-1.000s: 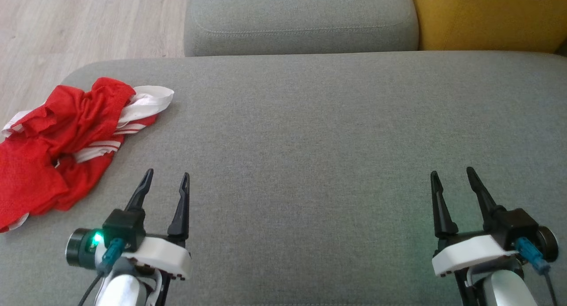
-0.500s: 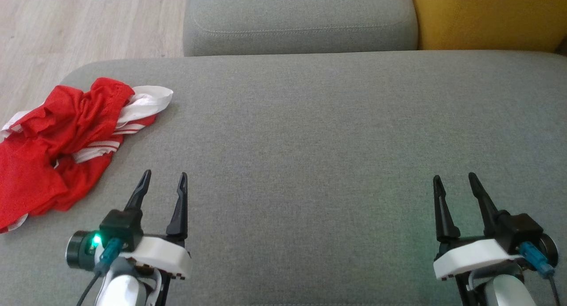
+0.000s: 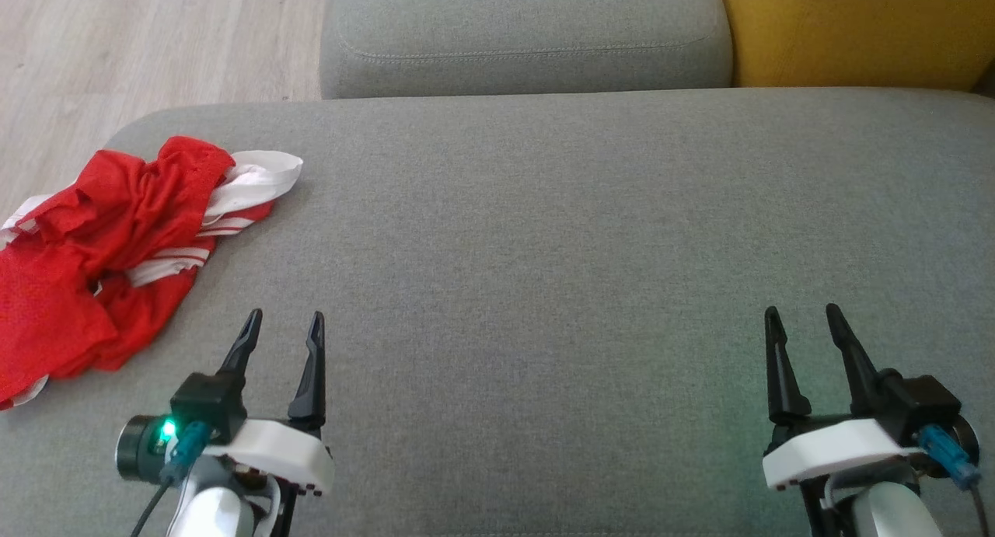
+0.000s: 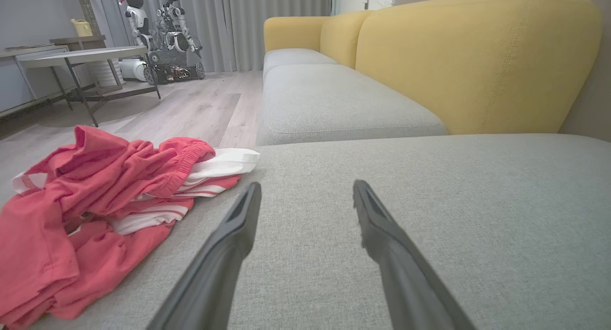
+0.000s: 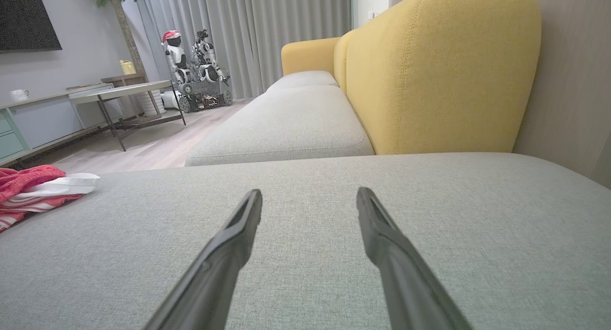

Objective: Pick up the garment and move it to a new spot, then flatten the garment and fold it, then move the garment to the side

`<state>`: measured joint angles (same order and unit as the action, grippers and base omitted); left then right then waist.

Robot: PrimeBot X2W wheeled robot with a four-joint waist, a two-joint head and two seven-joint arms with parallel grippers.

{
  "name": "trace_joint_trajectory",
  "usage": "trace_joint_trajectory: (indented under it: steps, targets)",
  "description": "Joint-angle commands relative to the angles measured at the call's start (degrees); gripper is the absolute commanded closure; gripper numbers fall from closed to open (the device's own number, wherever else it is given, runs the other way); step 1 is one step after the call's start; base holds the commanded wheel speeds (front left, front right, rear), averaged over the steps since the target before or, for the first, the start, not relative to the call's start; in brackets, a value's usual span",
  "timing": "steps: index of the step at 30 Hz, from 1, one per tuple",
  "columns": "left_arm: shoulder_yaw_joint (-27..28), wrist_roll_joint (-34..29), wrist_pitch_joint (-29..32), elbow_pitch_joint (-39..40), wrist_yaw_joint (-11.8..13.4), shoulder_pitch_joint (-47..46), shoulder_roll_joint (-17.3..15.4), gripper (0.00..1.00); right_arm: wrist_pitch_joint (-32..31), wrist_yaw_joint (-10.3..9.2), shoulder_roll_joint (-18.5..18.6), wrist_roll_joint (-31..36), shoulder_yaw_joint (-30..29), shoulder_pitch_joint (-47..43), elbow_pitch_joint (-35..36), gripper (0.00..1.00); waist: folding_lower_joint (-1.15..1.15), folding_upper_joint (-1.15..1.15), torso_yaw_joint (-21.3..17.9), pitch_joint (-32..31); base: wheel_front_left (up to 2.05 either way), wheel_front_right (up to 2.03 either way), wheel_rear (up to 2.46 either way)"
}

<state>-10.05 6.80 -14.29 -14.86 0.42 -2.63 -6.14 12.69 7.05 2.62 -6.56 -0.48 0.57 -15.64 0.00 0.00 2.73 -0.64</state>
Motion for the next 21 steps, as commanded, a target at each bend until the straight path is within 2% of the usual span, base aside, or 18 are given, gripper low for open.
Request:
trace_joint_trajectory:
  steps: [1, 21]
  targets:
    - [2.4, 0.4, -0.7, 1.5, -0.2, -2.3, -0.2, 0.00, 0.8, 0.44, 0.3, -0.3, 1.3, 2.2, 1.7, 0.00, 0.00, 0.00, 0.0, 0.0, 0.00, 0.00, 0.00]
    - [3.4, -0.3, -0.7, -0.6, -1.3, -2.7, 0.3, 0.00, 0.4, 0.44, 0.3, -0.3, 1.1, 2.0, 1.9, 0.00, 0.00, 0.00, 0.8, -0.2, 0.00, 0.00, 0.00]
